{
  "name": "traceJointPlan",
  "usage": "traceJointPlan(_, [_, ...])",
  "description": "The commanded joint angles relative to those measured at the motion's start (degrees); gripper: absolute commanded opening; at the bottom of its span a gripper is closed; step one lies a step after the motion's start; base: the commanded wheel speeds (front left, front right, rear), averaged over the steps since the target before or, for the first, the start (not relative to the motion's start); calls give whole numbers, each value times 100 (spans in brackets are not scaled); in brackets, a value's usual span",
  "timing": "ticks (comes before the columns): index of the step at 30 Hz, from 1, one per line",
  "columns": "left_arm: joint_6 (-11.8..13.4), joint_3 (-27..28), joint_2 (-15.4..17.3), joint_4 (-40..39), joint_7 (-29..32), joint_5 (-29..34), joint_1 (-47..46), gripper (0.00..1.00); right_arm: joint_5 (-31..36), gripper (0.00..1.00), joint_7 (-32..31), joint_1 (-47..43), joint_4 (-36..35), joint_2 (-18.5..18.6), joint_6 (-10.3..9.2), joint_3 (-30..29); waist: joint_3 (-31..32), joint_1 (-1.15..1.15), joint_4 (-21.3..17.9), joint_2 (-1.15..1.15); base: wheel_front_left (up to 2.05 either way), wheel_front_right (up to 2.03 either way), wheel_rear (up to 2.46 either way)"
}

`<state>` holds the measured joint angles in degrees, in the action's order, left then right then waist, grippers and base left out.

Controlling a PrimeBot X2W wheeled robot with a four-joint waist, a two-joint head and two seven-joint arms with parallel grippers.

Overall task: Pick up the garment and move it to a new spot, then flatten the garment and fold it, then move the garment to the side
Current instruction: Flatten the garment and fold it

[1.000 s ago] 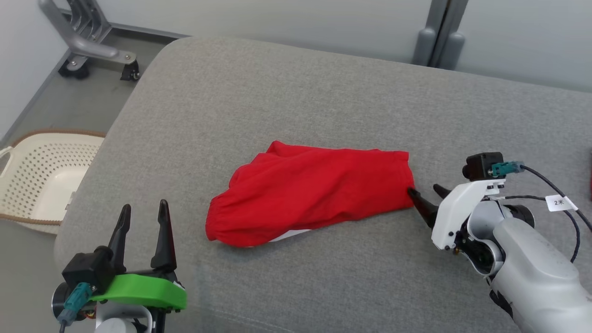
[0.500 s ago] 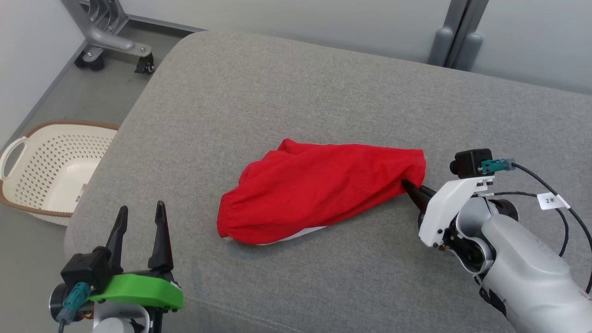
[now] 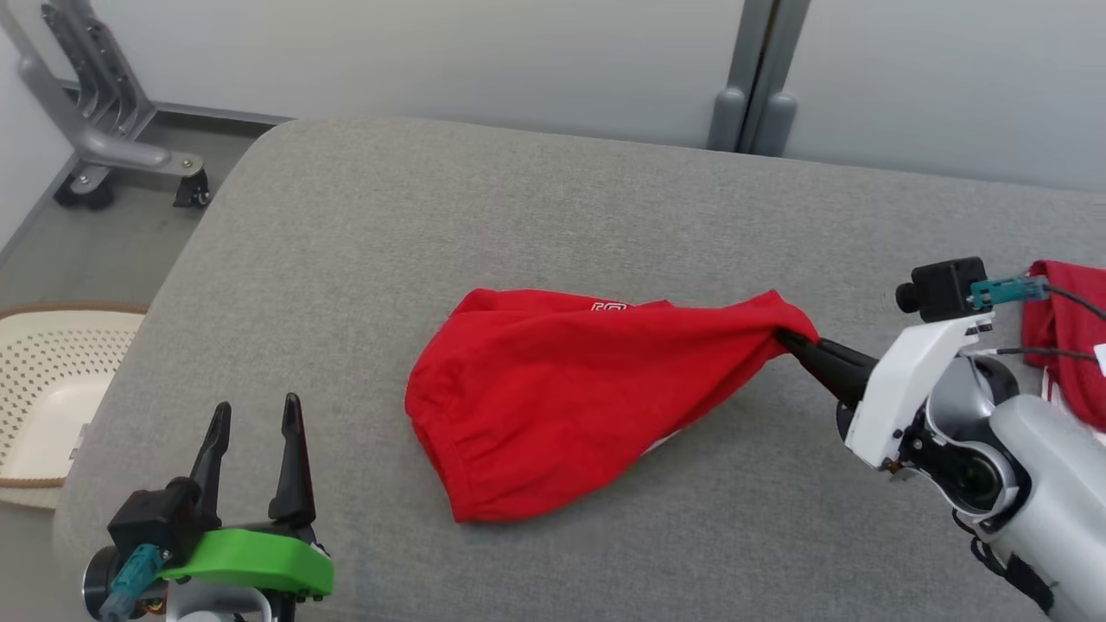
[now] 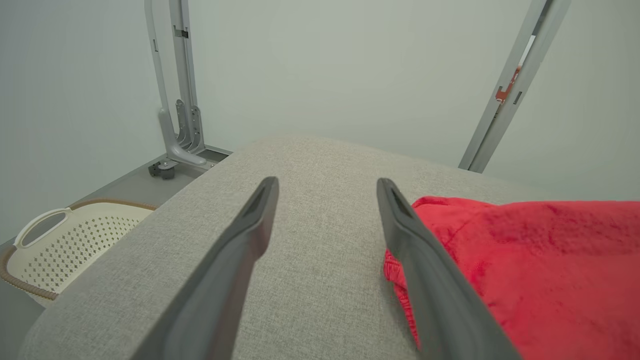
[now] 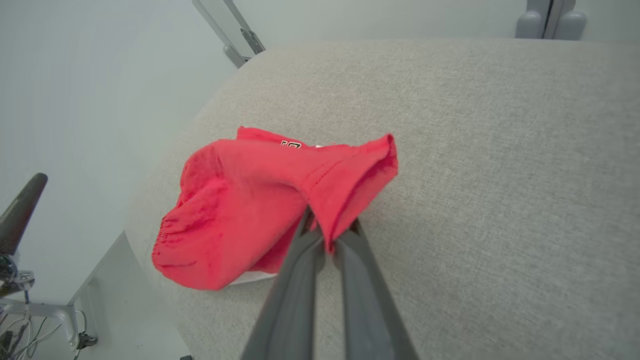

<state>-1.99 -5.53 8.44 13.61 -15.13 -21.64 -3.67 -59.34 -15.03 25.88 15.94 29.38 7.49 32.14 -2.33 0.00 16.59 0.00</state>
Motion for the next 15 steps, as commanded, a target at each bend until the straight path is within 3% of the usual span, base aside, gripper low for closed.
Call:
traceJointPlan(1, [1,27,21,2,1,-2,95,100,-84,0,-125,-155,-225,115,-1,-91,101,0,-279,0,0,0,0])
traceJointPlan(6, [-16,41,-5,18,2,-1,112,100,-611,0,-968,-755,-1070,469,0,-642,132,0,-556,0,0,0,0])
traceJointPlan(9, [-14,52,-16,13,2,10,105,100,-606,0,-1294,-1112,-1520,572,-1,-1060,124,0,-661,0,0,0,0])
traceJointPlan(15, [-39,51,-47,16,2,37,74,100,-446,0,-2008,-1838,-2106,292,-1,-1937,103,0,-748,0,0,0,0])
